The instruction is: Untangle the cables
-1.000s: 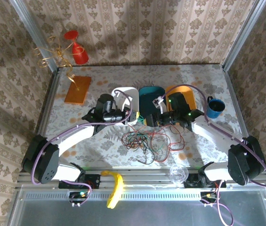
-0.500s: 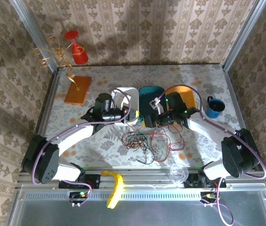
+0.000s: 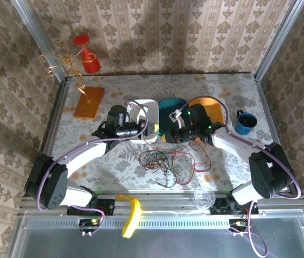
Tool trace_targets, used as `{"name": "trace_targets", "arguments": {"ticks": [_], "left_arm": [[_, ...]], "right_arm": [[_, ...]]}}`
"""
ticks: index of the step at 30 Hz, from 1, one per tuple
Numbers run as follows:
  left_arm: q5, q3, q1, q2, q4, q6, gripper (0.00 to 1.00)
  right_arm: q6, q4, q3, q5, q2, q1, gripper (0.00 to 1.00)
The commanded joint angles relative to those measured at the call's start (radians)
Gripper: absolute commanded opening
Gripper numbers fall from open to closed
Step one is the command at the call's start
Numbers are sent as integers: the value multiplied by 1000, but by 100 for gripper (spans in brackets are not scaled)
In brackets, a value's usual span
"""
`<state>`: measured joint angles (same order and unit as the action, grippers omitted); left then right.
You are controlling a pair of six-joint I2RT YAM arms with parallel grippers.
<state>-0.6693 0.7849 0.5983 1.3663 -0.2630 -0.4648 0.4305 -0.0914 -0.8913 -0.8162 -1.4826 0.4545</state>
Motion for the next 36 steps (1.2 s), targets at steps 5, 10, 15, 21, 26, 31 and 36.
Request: {"name": "trace_targets", "arguments": {"ticks": [5,10,15,21,26,31,36], "left_arm": [[-3,-46,-32,-51,-104,-68,0],[-38,-64,-58,-67,-121,-82,0],[-91,-38,-59,-70,-26,-22,0],[-118,14,-36,-38,129,76,0],[-119,37,-3,-2,161,102,0],[-122,37,-2,1,130,82,0],[-130,49,-3,0,141,96,0]], "right_arm": [[15,-26,50,178,84,-31,0],[56,-25,116,319,181,-100,0],[48,-47,115,365,230,-134,0],[28,-55,67,317,226,-128,0],[15,-63,8,266,215,-107,0],[-28,-115,-29,152,198,-94,36],[-91,-221,-54,54,140,-74,49]]}}
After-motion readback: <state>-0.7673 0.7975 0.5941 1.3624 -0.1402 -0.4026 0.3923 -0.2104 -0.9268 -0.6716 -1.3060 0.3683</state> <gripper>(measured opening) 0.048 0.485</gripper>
